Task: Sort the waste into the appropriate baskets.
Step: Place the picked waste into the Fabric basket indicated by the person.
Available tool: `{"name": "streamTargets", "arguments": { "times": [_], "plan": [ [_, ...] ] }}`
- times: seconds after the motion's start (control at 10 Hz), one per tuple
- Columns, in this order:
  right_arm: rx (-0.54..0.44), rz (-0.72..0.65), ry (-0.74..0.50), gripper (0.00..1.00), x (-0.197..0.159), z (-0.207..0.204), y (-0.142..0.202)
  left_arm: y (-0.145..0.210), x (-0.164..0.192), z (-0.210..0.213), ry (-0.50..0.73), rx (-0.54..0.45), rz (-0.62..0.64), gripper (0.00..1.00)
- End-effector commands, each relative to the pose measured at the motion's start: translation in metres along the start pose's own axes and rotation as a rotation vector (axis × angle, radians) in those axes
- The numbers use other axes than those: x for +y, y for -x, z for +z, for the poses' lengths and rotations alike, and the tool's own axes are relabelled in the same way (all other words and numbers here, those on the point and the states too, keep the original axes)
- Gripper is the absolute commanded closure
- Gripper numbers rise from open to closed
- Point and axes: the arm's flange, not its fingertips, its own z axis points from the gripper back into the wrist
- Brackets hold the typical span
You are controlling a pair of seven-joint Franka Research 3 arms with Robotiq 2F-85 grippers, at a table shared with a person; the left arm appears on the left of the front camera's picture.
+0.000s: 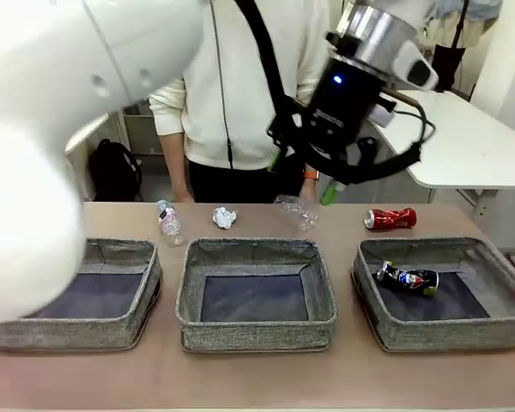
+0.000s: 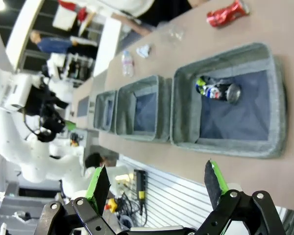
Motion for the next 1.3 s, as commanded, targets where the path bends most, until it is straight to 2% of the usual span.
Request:
{"name": "streamTargets", "arguments": {
  "times": [0.0,0.1,0.2,0.3,0.4,0.6,1.0,1.2],
  "plan": [
    [0.061,-0.037,0.029,0.00,0.012,-0.041,-0.022,0.033,0.034,-0.011,-0.034,0.216,-0.110,0.00],
    [0.102,-0.040,0.020,0.00,0.017,-0.057,-0.028,0.054,0.052,-0.019,-0.088,0.322,-0.108,0.00],
    [0.138,-0.021,-0.034,0.00,0.022,-0.073,-0.034,0.075,0.075,-0.024,-0.070,0.314,-0.040,0.00],
    [0.153,-0.016,-0.066,0.00,0.026,-0.085,-0.038,0.088,0.090,-0.025,0.032,0.226,0.051,0.00],
    [0.164,-0.032,-0.103,0.00,0.033,-0.106,-0.046,0.103,0.109,-0.028,0.190,0.093,0.162,0.00],
    [0.216,-0.086,-0.122,0.00,0.051,-0.145,-0.058,0.132,0.144,-0.044,0.502,-0.070,0.295,0.00],
    [0.212,-0.379,-0.206,0.00,0.116,-0.192,-0.071,0.206,0.207,-0.115,1.000,-0.273,0.487,0.00],
    [0.292,-0.495,-0.263,0.00,0.137,-0.193,-0.074,0.239,0.231,-0.156,1.237,-0.495,0.560,0.00]
  ]
}}
